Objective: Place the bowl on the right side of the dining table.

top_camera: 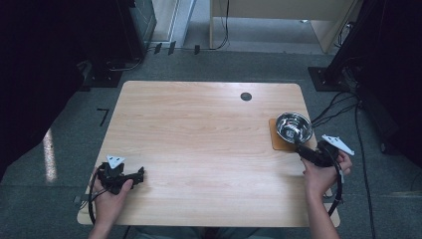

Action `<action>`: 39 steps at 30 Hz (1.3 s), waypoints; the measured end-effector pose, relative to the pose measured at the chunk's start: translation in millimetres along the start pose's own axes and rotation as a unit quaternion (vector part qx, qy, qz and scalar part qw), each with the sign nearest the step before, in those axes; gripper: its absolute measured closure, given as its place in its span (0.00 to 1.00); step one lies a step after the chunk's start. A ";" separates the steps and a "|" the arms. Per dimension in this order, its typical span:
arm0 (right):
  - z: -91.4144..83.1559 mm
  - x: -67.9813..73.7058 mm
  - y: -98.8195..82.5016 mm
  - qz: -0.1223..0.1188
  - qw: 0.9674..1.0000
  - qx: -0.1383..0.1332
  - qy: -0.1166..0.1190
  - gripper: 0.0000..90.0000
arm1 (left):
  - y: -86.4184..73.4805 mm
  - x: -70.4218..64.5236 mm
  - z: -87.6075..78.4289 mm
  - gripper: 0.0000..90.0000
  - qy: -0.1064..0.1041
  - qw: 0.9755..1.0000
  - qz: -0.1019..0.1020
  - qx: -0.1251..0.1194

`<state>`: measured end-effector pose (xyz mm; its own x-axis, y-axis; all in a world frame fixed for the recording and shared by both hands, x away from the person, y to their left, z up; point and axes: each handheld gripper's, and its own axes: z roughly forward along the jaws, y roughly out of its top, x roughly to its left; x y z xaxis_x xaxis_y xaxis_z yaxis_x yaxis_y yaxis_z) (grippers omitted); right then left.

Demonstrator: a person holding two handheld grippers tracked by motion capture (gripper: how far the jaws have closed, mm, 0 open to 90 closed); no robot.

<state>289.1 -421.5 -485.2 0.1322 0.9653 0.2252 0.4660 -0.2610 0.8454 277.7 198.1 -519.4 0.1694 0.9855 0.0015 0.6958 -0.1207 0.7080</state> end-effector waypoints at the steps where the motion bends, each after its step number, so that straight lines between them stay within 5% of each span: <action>1: -1.2 0.3 -1.0 -0.001 1.000 0.000 0.000 0.03 | 0.0 0.0 0.0 0.00 0.000 1.000 0.000 0.000; 20: -24.6 2.9 -24.8 -0.016 1.000 0.006 0.009 0.03 | 0.0 0.0 0.0 0.00 0.000 1.000 0.000 0.000; 39: -52.7 -12.2 -50.0 -0.014 1.000 0.016 0.003 0.04 | 0.0 0.0 0.0 0.00 0.000 1.000 0.000 0.000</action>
<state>218.1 -419.8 -504.7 0.1134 0.9723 0.2044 0.4967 -0.2337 0.8359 277.7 198.1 -519.4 0.1696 0.9855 0.0018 0.6959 -0.1210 0.7079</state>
